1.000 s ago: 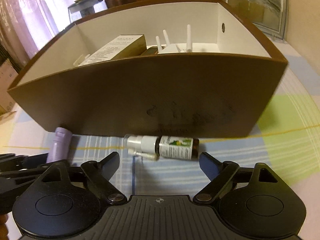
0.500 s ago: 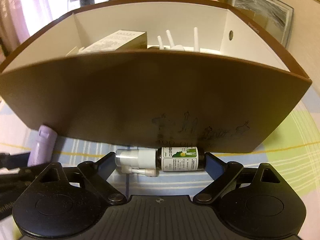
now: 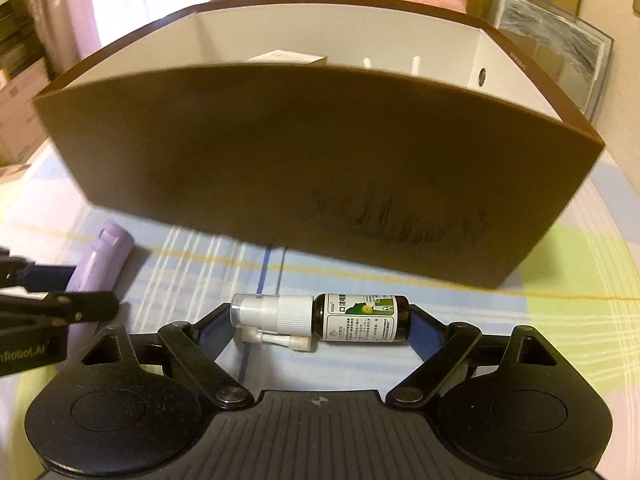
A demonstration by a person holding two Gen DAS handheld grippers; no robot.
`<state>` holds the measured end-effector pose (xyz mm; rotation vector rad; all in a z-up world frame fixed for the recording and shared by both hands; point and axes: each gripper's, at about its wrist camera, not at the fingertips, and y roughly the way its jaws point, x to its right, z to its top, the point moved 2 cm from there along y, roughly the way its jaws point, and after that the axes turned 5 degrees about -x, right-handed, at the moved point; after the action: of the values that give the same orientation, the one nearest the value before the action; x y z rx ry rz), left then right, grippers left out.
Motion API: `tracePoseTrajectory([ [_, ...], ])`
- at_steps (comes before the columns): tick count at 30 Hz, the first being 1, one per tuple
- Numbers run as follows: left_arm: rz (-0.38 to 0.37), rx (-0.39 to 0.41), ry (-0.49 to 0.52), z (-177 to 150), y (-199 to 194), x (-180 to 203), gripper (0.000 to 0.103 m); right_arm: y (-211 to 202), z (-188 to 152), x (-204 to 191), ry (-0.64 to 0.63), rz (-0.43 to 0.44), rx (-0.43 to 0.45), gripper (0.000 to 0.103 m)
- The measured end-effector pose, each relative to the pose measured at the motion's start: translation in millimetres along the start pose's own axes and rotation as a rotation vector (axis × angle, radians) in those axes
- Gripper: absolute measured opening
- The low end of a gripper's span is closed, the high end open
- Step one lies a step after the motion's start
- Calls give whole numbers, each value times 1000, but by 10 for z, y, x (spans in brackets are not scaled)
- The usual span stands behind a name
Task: Organize rigid objects
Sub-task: 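Lift the purple tube and dropper bottle and carry them over the brown box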
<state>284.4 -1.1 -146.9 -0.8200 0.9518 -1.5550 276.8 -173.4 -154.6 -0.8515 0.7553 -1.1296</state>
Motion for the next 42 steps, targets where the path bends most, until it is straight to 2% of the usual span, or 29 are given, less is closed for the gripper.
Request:
tracePoseTrajectory([
  [18, -40, -54, 45, -718, -394, 309, 30, -560, -785, -201, -121, 50, -53, 86],
  [28, -2, -31, 66, -792, -368, 410, 32, -508, -790, -243, -116, 23, -48, 86],
  [30, 6, -23, 66, -805, -374, 411, 30, -512, -791, -242, -111, 23, -47, 86],
  [42, -6, -21, 62, -807, -383, 399, 29, -519, -797, -240, -110, 26, -45, 86],
])
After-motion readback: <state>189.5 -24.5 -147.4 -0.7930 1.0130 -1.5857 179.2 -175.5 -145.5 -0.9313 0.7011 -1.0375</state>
